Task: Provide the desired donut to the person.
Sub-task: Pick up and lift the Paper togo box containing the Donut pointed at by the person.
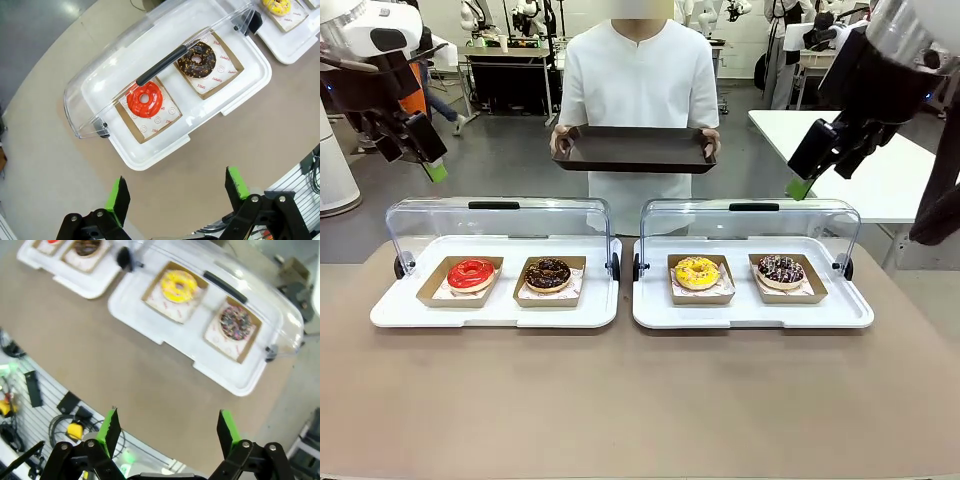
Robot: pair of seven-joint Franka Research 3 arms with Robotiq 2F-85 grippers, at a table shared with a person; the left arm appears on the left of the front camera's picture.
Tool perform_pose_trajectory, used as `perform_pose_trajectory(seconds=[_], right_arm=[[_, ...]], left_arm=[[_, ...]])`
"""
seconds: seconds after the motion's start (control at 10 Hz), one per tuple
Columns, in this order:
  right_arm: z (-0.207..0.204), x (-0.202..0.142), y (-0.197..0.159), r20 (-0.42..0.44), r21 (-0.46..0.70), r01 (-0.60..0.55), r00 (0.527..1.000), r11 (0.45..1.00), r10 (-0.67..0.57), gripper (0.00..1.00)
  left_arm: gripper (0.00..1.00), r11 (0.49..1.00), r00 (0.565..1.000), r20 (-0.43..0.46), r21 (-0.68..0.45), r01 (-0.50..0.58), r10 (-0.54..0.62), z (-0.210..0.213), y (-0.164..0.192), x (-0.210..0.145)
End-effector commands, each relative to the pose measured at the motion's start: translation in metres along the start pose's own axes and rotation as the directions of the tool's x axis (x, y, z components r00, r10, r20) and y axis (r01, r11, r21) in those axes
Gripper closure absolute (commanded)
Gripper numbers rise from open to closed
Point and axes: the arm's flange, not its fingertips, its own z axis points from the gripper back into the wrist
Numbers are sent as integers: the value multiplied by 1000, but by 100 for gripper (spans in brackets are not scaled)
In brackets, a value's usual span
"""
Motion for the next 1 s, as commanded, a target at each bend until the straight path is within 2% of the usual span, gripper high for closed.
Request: perform_pose_trajectory(seconds=[0.0, 0.2, 0.4, 0.5, 0.7, 0.8, 0.9], right_arm=[[19, -25, -45, 139, 335, -179, 980, 925, 140, 0], [34, -45, -92, 283, 532, -371, 925, 761, 252, 0], [35, -57, -136, 407, 595, -502, 862, 627, 304, 0], [33, -63, -161, 481, 608, -534, 837, 588, 263, 0], [23, -70, -203, 543, 609, -546, 816, 575, 200, 0], [17, -76, -223, 568, 614, -531, 811, 584, 141, 0], [10, -84, -243, 575, 615, -490, 815, 618, 74, 0]], left_arm=[[0, 976, 992, 113, -199, 84, -62, 13, 22, -9], [0, 886, 945, 288, -383, 261, -153, 17, 53, -16], [0, 763, 882, 434, -503, 405, -183, 7, 80, -18], [0, 706, 832, 517, -513, 488, -200, -2, 95, -23], [0, 666, 771, 613, -504, 551, -174, -23, 114, -29], [0, 669, 751, 643, -495, 554, -146, -31, 125, -36], [0, 705, 754, 645, -477, 524, -123, -37, 134, -46]])
